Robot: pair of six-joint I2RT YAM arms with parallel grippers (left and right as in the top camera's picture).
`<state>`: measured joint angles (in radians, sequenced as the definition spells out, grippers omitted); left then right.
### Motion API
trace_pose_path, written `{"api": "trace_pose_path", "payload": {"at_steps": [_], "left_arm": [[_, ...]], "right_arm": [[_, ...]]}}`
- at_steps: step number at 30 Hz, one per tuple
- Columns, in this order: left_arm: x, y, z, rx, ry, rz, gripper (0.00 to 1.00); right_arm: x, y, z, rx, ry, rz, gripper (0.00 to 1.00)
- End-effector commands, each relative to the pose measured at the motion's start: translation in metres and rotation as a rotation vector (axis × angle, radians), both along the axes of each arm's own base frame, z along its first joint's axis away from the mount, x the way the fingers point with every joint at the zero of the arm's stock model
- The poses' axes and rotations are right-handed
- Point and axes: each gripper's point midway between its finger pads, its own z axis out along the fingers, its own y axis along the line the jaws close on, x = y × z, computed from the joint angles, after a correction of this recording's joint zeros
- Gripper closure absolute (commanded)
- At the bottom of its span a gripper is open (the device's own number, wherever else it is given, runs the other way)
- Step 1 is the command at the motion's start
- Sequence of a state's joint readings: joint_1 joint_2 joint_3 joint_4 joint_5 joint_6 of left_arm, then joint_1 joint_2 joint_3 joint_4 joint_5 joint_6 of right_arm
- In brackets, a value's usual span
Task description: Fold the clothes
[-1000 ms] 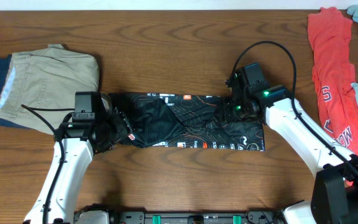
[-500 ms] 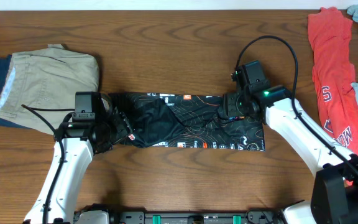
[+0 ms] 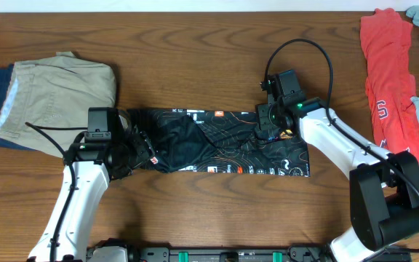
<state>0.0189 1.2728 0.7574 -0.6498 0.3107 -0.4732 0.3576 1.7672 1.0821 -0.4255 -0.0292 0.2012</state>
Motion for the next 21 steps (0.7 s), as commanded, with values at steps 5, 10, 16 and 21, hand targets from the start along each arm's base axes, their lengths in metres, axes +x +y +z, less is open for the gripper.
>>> {"api": "trace_pose_path", "payload": {"at_steps": [5, 10, 16, 21], "left_arm": [[-0.006, 0.002, -0.007, 0.011, 0.025, -0.004, 0.27], [-0.006, 0.002, -0.007, 0.011, 0.025, -0.004, 0.27], [-0.006, 0.002, -0.007, 0.01, 0.028, -0.004, 0.27], [-0.007, 0.002, -0.008, 0.01, 0.029, -0.004, 0.27]], "right_arm": [[-0.003, -0.004, -0.001, -0.011, 0.02, 0.009, 0.53], [-0.007, -0.001, -0.008, -0.02, 0.044, 0.023, 0.53], [-0.011, 0.005, -0.018, -0.03, 0.064, 0.043, 0.69], [-0.01, 0.005, -0.018, -0.029, 0.059, 0.043, 0.99]]}}
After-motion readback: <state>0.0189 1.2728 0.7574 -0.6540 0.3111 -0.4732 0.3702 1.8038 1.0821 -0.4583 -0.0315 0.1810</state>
